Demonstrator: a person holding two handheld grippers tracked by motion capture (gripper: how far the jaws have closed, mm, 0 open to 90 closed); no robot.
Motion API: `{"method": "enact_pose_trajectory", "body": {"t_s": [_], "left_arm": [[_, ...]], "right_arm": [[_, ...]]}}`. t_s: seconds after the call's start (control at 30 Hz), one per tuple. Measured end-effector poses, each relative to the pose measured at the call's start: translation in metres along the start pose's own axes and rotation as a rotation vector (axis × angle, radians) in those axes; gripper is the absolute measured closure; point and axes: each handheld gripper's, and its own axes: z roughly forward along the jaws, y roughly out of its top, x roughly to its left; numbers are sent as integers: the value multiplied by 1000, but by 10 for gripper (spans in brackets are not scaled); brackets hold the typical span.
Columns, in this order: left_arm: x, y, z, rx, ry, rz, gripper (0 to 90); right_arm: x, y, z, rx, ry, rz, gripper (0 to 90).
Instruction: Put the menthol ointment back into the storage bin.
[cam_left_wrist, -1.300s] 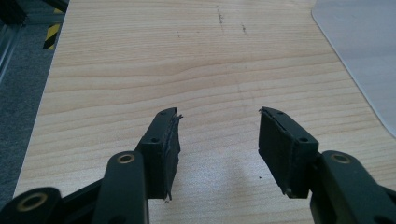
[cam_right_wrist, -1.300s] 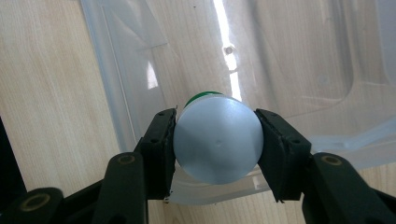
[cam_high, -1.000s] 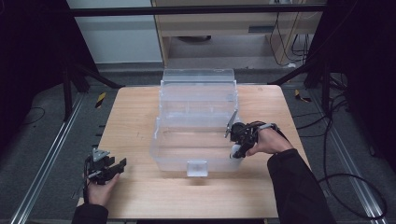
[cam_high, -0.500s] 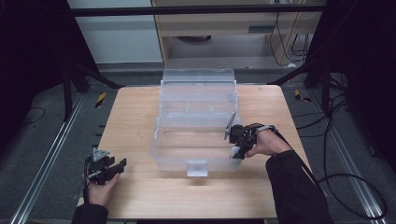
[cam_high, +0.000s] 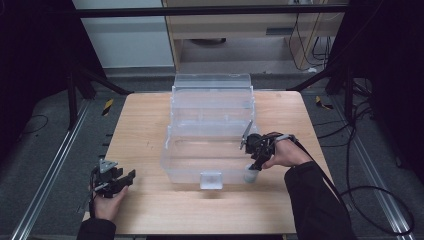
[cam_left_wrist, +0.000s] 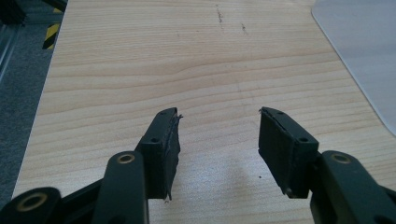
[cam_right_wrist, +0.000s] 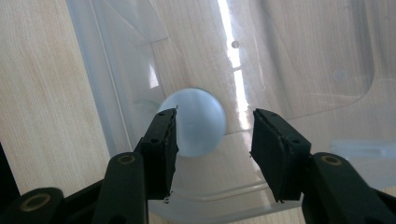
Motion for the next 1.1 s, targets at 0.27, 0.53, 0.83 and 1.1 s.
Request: {"method": "enact_pose_trajectory", "body": {"t_s": [0.27, 0.53, 0.83, 1.1], "left_arm": [[0, 0, 0, -3, 0, -3, 474], [0, 0, -1, -8, -4, -2, 473], [-1, 0, -1, -9, -2, 1, 473], [-1, 0, -2, -11, -2, 1, 473]], "right_arm": [[2, -3, -9, -46, -12, 20, 478], [8, -11, -31, -177, -56, 70, 386], [12, -26, -54, -387, -196, 195, 311], [18, -52, -60, -508, -289, 320, 290]]}}
